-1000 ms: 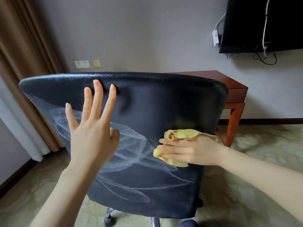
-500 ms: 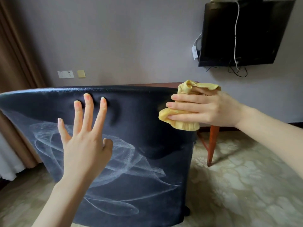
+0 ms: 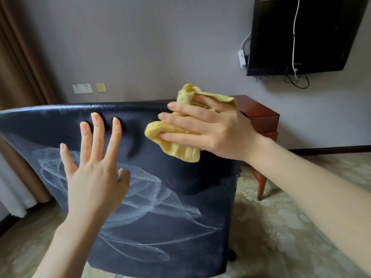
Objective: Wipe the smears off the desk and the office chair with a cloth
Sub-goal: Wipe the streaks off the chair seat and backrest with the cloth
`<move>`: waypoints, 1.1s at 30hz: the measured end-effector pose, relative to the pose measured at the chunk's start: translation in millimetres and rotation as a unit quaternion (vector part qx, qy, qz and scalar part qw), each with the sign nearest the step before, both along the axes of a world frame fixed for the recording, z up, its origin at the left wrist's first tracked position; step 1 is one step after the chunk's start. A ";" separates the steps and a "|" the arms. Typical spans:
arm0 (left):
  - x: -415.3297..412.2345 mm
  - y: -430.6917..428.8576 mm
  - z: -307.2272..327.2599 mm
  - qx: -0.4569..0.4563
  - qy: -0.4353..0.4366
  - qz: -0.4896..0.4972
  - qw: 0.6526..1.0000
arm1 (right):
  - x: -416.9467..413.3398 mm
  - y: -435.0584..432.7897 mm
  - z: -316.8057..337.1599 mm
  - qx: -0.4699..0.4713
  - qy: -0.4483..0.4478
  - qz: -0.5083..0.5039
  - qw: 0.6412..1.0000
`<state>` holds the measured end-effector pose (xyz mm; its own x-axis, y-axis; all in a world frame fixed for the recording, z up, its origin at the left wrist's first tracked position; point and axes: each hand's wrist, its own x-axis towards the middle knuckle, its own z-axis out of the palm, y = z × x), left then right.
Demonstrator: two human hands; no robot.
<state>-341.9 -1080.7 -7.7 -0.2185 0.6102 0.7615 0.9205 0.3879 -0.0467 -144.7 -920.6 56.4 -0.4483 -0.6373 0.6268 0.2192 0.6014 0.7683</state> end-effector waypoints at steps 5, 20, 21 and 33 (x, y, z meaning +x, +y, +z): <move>1.9 0.0 1.1 -0.007 0.004 -0.007 1.000 | 30.3 25.9 -42.1 -0.073 0.100 -0.100 0.987; 9.4 -3.7 6.2 -0.038 0.001 -0.026 0.999 | 92.4 49.4 -154.4 -0.149 -0.216 -0.191 0.946; 9.0 -4.1 6.3 -0.039 0.001 -0.024 0.999 | 93.2 49.9 -144.6 -0.144 -0.210 -0.191 0.948; 8.0 -11.2 10.2 -0.065 -0.032 -0.054 0.996 | 23.4 -6.3 -10.9 -0.032 -0.060 -0.152 0.986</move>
